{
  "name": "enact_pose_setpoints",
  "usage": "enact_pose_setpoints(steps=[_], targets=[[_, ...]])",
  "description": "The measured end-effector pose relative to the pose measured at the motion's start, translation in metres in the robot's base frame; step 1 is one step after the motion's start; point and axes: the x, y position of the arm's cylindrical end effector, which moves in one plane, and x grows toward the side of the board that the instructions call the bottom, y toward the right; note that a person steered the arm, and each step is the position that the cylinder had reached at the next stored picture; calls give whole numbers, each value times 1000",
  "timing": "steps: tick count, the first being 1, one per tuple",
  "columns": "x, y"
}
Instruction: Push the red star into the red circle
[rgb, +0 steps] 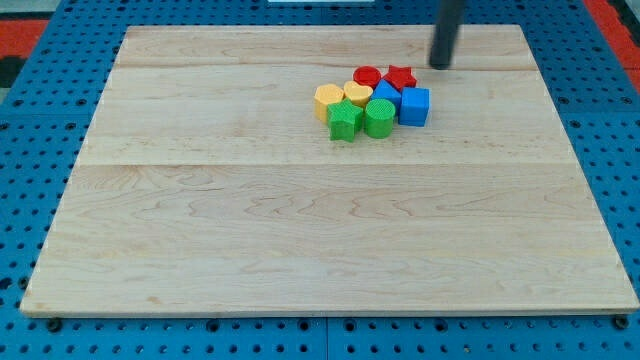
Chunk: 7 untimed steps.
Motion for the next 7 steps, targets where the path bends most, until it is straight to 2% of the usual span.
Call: enact_pose_setpoints(steps=[1, 6, 7], targets=[[47, -17], [-36, -137], [-23, -81]])
